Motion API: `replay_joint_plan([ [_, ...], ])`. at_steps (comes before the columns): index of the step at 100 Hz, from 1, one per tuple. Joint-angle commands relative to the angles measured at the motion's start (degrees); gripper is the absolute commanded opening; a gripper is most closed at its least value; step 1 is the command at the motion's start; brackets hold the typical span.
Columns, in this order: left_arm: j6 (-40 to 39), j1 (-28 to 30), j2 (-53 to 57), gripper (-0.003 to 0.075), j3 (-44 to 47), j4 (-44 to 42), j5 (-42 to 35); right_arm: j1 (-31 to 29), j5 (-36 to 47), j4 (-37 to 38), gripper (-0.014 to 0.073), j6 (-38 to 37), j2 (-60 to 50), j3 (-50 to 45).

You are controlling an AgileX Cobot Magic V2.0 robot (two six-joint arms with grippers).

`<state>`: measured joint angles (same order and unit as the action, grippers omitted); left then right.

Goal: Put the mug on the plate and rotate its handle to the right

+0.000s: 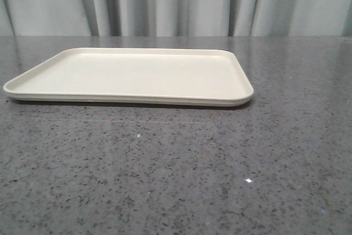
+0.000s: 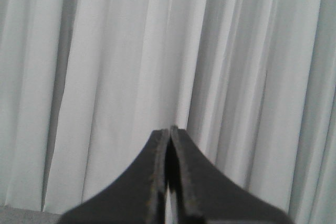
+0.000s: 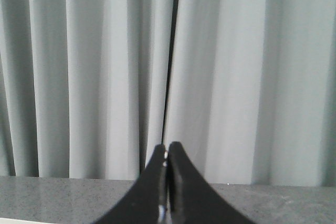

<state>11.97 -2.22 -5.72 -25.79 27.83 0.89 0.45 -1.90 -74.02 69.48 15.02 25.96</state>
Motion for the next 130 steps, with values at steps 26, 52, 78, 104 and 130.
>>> replay_joint_plan([
  [26,-0.41,0.04,-11.58,-0.002,-14.31,0.39,4.1,0.0,-1.61,0.31,-0.006,3.71,6.7,10.06],
  [52,-0.41,0.04,-19.63,-0.0018,-23.09,-0.87,8.56,0.0,-4.74,0.49,0.0017,4.34,7.05,11.1],
  [78,-0.41,0.04,-24.44,0.0099,-26.97,-2.15,14.34,0.0,-3.91,0.43,0.0228,4.34,7.05,11.16],
  [104,-0.41,0.04,-26.86,0.0437,-28.04,-2.45,15.49,0.0,-3.43,-0.44,0.0342,4.28,7.05,11.4],
  [130,-0.41,0.04,-27.36,0.0449,-28.04,-2.45,15.84,0.0,-2.51,-3.54,0.0458,4.15,7.05,11.4],
])
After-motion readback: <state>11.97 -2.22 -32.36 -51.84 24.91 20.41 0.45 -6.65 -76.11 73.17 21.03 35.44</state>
